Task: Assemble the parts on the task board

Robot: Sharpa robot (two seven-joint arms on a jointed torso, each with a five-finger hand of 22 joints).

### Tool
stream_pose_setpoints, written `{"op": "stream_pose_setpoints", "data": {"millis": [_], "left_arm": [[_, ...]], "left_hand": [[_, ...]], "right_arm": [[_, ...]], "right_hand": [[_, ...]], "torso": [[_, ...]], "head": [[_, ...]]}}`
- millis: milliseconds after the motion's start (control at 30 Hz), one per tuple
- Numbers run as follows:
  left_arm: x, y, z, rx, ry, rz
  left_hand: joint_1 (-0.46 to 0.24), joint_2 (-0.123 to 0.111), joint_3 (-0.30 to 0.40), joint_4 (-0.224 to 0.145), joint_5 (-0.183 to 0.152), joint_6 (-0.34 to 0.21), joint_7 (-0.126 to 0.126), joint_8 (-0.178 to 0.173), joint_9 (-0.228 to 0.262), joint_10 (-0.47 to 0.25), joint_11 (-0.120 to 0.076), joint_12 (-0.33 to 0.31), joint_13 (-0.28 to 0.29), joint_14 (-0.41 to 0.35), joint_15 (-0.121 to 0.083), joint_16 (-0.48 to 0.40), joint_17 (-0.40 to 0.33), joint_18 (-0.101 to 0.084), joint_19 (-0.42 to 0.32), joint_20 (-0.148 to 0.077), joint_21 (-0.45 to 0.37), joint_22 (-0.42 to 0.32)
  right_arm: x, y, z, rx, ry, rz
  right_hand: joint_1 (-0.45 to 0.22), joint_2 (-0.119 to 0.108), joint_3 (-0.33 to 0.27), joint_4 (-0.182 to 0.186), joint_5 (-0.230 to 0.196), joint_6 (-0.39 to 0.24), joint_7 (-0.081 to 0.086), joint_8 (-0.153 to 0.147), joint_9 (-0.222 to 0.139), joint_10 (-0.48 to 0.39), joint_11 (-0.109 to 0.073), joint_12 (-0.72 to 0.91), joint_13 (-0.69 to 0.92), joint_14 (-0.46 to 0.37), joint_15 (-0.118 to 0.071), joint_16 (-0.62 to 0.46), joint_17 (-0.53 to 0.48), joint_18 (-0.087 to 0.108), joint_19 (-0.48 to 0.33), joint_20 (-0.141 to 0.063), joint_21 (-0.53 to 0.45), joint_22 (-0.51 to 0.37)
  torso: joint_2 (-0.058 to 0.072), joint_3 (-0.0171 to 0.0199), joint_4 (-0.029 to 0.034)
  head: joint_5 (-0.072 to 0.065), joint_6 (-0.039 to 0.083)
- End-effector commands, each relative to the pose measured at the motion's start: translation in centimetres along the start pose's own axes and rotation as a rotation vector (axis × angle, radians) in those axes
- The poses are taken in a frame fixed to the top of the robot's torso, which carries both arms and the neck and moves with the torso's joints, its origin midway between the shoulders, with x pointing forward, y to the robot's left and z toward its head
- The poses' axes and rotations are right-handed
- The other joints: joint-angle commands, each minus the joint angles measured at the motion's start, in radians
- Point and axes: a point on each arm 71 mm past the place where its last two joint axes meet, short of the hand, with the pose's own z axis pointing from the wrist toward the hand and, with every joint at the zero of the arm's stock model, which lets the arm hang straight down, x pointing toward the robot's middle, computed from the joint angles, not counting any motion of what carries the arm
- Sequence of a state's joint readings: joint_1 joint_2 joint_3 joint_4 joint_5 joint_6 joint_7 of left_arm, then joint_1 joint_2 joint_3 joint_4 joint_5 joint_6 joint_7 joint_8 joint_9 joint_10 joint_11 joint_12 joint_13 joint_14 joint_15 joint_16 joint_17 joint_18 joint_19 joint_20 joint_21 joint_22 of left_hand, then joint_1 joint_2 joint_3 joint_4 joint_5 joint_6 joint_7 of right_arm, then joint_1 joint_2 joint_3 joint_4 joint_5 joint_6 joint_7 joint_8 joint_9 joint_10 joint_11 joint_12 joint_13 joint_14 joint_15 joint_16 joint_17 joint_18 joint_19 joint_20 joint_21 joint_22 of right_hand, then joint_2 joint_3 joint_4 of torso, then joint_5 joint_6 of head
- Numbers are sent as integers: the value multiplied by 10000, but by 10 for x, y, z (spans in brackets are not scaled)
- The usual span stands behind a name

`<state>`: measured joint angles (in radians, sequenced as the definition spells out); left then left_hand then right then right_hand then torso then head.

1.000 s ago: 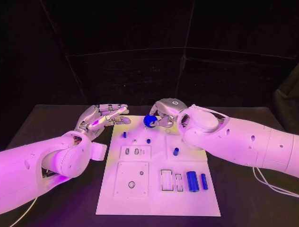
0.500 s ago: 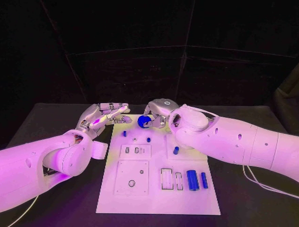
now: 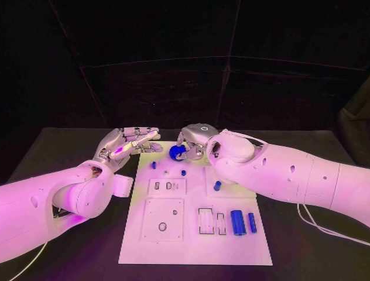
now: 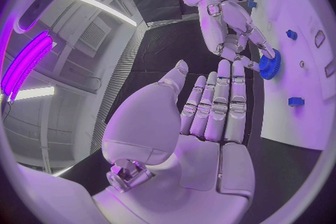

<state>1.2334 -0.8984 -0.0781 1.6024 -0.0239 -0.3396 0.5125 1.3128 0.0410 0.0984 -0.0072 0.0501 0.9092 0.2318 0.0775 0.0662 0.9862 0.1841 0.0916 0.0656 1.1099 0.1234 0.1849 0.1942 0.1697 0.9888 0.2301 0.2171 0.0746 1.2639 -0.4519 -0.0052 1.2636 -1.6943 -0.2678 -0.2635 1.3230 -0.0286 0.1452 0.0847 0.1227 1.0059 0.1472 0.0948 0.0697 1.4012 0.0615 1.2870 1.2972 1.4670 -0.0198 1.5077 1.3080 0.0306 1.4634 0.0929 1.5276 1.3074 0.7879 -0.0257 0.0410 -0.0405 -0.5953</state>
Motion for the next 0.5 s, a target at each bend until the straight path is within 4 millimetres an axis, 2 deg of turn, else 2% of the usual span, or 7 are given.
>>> {"op": "stream_pose_setpoints", "data": {"millis": [33,500], "left_arm": [[2,-1,0,50,150,-35],[2,-1,0,38,136,-27]], "left_hand": [[37,76,-1,-66,-19,-50,59,-41,-3,-85,-13,-57,-13,45,10,-33,14,133,75,18,-70,-9],[37,76,-1,-66,-19,-50,59,-41,-3,-85,-13,-57,-13,45,10,-33,14,133,75,18,-70,-9]], "right_arm": [[0,-1,0,55,180,-241],[3,-4,-1,221,601,-474]], "right_hand": [[-115,-84,-33,44,-49,-122,7,-86,-24,-122,-3,-93,-66,719,97,-41,1171,-44,233,86,-26,1538],[-449,-419,-248,142,-70,-497,95,-283,-27,-385,87,-489,-376,691,176,-109,1065,-12,124,165,-95,1405]], "torso": [[-3,0,-4],[-4,-5,0]], "head": [[-18,-5],[-38,-27]]}}
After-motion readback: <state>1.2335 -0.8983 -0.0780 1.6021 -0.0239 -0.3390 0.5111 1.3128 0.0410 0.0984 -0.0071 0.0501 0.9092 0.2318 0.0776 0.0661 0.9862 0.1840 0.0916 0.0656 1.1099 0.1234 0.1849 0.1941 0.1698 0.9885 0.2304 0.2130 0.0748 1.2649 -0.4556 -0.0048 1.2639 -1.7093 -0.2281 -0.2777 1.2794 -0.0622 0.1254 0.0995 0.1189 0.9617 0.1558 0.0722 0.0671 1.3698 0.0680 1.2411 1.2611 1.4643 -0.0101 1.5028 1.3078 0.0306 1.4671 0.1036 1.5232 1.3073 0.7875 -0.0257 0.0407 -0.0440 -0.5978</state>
